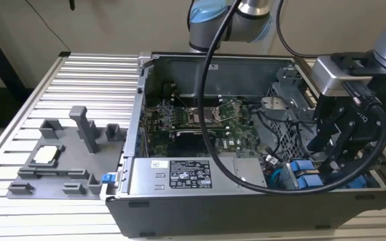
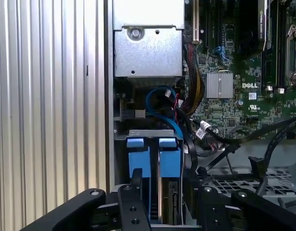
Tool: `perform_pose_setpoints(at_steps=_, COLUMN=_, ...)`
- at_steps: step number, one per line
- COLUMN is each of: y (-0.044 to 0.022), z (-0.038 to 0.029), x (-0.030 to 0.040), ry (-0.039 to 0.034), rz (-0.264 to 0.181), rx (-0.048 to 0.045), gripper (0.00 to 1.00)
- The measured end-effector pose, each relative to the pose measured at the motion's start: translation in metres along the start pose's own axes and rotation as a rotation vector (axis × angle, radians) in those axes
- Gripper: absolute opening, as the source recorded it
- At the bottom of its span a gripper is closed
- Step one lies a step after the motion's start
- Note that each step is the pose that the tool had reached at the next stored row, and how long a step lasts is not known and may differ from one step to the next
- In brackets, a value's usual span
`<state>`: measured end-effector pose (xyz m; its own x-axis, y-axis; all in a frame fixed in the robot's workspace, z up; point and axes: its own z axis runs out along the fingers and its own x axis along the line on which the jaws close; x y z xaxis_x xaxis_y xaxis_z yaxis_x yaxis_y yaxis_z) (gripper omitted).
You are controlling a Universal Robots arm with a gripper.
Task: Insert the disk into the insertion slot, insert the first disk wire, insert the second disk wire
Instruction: 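Insert the disk into the insertion slot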
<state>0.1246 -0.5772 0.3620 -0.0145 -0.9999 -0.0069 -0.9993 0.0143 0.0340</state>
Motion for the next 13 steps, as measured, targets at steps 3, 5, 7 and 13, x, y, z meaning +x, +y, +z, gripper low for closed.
perform_pose_setpoints(at_steps=3, y=0.0004, z=-0.0113, x=-0.0001, ry=-0.0002, rz=0.0, rx=0.0, gripper=0.47)
perform_pose_setpoints(at_steps=5, y=0.0007, z=-0.0204, x=-0.0002, ry=0.0, rz=0.0, rx=0.0, gripper=0.47)
perform_pose_setpoints(at_steps=7, y=0.001, z=-0.0296, x=-0.0002, ry=-0.0001, rz=0.0, rx=0.0, gripper=0.47)
perform_pose_setpoints(at_steps=13, y=0.0015, z=-0.0405, x=-0.0003, ry=-0.0026, rz=-0.001, rx=0.0098, gripper=0.47)
